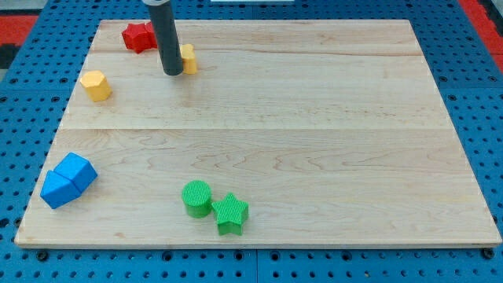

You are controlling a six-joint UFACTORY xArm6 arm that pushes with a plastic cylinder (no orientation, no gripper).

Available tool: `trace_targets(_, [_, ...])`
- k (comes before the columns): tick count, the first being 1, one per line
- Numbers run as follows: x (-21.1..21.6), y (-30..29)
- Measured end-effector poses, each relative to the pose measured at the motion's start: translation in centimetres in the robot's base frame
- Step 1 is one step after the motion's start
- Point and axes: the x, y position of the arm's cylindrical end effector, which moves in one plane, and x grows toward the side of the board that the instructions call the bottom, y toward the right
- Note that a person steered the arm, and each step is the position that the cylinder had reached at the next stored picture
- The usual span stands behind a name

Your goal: Move the yellow heart towards top right

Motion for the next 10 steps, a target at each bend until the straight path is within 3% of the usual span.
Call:
trace_targets(1, [0.0, -2.8])
trace_targets(2, [-1.5, -1.9])
trace_targets(3, [-4.2, 2.4])
trace_targets(4, [-4.3, 12.3])
trace_targets(6, [-0.3, 14.2])
trace_targets(7, [-4.7, 19.5])
trace_targets(9, [-4.2, 17.7])
trace_targets(10, [-6.8, 24.3])
